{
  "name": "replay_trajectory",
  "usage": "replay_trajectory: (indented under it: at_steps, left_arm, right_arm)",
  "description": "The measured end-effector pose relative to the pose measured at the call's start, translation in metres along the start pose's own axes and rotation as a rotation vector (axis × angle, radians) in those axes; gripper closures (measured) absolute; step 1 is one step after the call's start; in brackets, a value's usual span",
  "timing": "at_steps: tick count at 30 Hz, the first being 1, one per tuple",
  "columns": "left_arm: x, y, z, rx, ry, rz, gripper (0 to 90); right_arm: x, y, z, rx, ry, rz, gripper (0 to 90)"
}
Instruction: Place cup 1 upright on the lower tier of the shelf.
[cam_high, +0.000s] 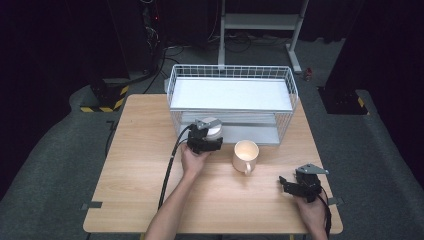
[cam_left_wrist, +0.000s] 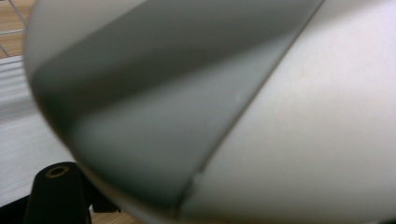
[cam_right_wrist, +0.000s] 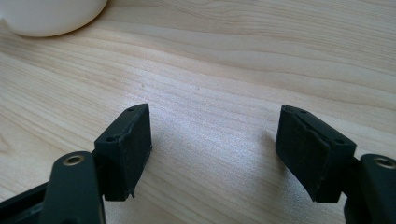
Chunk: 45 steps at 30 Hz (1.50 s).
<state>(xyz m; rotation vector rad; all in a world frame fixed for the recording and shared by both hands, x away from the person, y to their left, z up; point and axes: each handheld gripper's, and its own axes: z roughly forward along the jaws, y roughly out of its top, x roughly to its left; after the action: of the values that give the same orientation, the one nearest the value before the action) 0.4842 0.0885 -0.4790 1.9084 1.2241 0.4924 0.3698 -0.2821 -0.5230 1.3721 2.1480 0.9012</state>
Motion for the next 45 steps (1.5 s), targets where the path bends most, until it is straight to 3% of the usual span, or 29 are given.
replay_trajectory:
  at_steps: [8,13,30,35,42,45]
  left_arm:
    - [0.004,0.0,0.003,-0.022,0.001,-0.015,19.2]
    - [0.003,0.004,0.006,-0.007,0.036,0.029,19.2]
    - [0.007,0.007,0.015,-0.038,0.041,0.013,19.2]
    - [0.008,0.009,0.017,-0.031,0.042,0.038,19.1]
    - [0.009,0.01,0.021,-0.037,0.045,0.029,19.1]
    - [0.011,0.011,0.021,-0.032,0.058,0.055,19.1]
  right_arm:
    - [0.0,0.0,0.0,0.0,0.0,0.0,27.0]
    - [0.0,0.0,0.0,0.0,0.0,0.0,27.0]
    - [0.0,0.0,0.0,0.0,0.0,0.0,27.0]
    - [0.0,0.0,0.0,0.0,0.0,0.0,27.0]
    - [0.0,0.0,0.0,0.0,0.0,0.0,27.0]
    - [0.0,0.0,0.0,0.0,0.0,0.0,27.0]
